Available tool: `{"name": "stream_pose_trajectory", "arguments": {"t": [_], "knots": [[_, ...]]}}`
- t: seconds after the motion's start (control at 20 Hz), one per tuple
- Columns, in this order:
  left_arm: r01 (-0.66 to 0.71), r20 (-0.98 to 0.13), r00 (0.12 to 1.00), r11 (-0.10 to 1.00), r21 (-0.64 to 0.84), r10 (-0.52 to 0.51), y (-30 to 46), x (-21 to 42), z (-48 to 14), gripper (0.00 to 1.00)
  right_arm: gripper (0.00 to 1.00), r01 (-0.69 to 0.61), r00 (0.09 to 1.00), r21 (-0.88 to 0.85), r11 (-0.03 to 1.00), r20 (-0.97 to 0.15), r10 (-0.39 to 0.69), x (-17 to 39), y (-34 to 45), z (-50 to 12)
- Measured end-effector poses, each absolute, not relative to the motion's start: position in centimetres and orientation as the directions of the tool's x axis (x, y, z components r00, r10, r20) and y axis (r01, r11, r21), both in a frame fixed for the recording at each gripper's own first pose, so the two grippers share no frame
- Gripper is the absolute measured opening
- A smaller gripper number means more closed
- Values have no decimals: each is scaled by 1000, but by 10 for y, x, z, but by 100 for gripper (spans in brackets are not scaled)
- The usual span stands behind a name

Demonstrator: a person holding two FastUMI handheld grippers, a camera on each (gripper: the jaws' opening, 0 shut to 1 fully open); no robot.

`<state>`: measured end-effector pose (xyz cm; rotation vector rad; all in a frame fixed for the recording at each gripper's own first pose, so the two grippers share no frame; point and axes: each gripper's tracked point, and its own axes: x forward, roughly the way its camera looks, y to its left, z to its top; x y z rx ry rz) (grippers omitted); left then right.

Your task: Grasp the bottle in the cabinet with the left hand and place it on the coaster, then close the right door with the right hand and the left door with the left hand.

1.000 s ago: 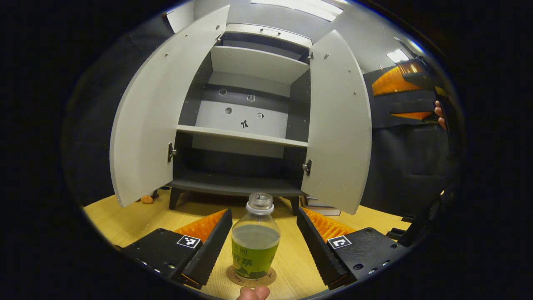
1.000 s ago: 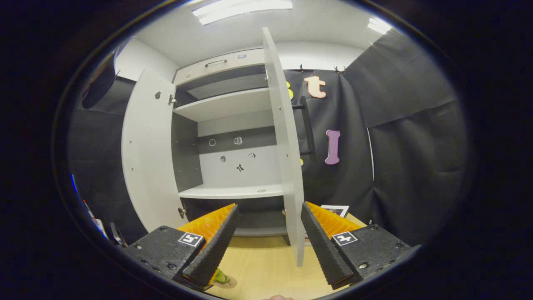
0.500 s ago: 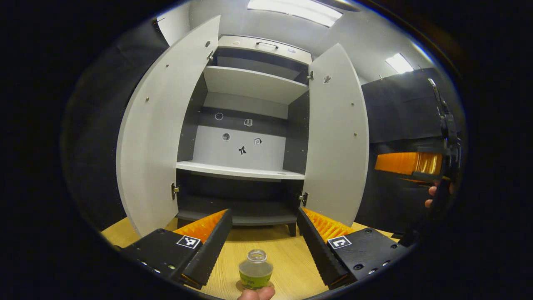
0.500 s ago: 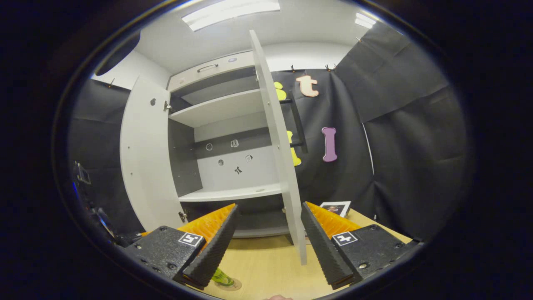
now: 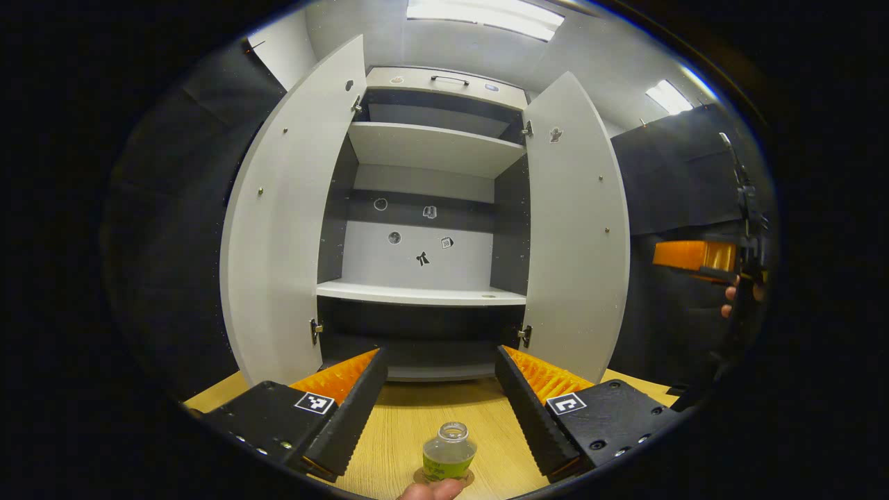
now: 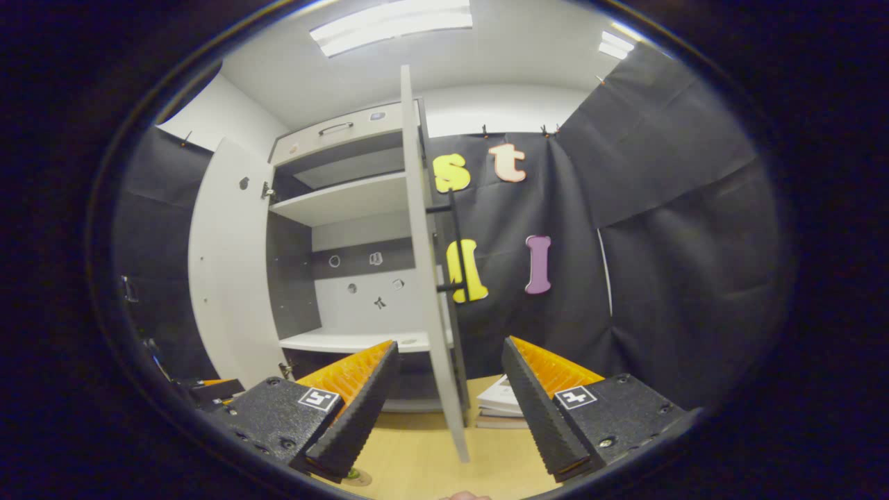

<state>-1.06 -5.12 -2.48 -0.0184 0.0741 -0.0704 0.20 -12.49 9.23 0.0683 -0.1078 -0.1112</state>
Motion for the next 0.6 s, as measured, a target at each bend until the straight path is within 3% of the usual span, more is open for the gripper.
{"name": "stream_pose_trajectory", "arguments": {"t": [0.05, 0.3, 0.55, 0.6], "knots": [[72, -77, 994, 997, -21, -73, -53, -13, -26, 95, 95, 138, 983, 48, 989, 117, -142, 8, -140, 105], [63, -82, 995, 998, -22, -64, -55, -23, -27, 95, 97, 198, 970, -6, 980, 143, -195, 57, -180, 133], [48, -77, 996, 999, -17, -50, -48, -28, -26, 95, 98, 160, 982, 23, 987, 102, -161, 88, -177, 126], [45, -78, 996, 999, -17, -46, -45, -29, -26, 90, 98, 171, 979, 16, 985, 109, -171, 87, -178, 126]]}}
